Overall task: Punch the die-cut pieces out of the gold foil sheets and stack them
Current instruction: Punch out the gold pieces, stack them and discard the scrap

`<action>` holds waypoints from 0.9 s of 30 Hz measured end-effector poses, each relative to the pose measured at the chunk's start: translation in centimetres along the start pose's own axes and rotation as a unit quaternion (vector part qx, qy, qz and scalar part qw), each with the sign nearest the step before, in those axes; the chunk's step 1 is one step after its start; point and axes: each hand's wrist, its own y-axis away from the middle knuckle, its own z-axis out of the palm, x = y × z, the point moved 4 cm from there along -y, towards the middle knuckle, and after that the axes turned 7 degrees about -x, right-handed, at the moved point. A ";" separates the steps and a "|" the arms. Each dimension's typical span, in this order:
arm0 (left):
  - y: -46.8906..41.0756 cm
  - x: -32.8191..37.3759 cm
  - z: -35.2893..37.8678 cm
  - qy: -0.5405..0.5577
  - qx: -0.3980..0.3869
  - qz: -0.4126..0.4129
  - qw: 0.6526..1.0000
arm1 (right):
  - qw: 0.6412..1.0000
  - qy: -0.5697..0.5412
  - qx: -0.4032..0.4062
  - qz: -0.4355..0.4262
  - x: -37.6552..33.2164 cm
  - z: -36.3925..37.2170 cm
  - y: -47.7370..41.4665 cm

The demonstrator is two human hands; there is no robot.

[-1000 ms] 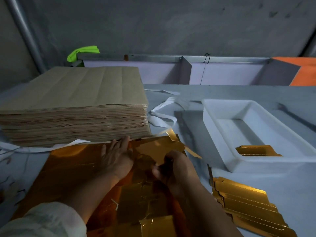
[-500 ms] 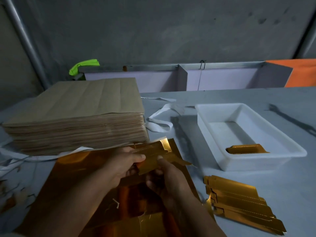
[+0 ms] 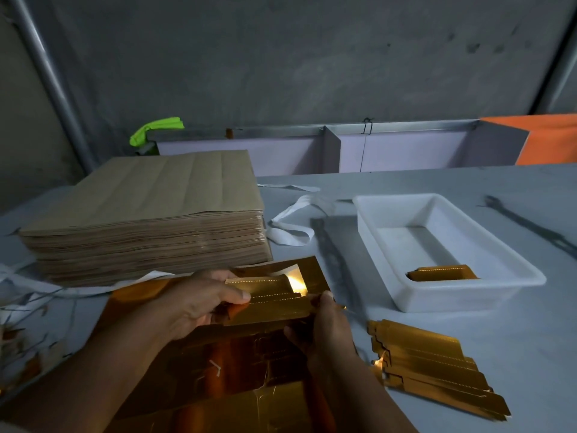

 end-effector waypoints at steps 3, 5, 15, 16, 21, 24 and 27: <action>0.7 0.2 -0.4 -0.008 -0.018 -0.009 1.000 | 0.999 -0.037 0.010 0.000 0.0 -0.2 -0.1; 1.2 0.1 -1.0 -0.009 -0.017 -0.014 1.000 | 0.999 -0.047 0.012 -0.006 -0.2 -0.3 -0.1; 2.1 1.4 1.2 0.093 -0.026 0.045 0.994 | 0.997 0.068 -0.045 -0.006 0.5 0.1 0.9; 2.1 1.8 1.7 0.089 -0.035 0.052 0.994 | 0.998 0.041 -0.054 -0.009 0.6 0.0 1.3; 1.9 2.9 4.6 0.112 -0.022 0.054 0.992 | 0.994 0.036 -0.100 -0.019 1.0 -0.1 3.0; 1.7 4.0 6.8 0.119 -0.010 0.051 0.991 | 0.923 0.356 -0.075 -0.125 1.1 -0.1 3.9; 1.5 5.7 10.0 0.065 -0.021 0.063 0.996 | 0.739 0.588 -0.046 -0.325 1.2 0.1 5.7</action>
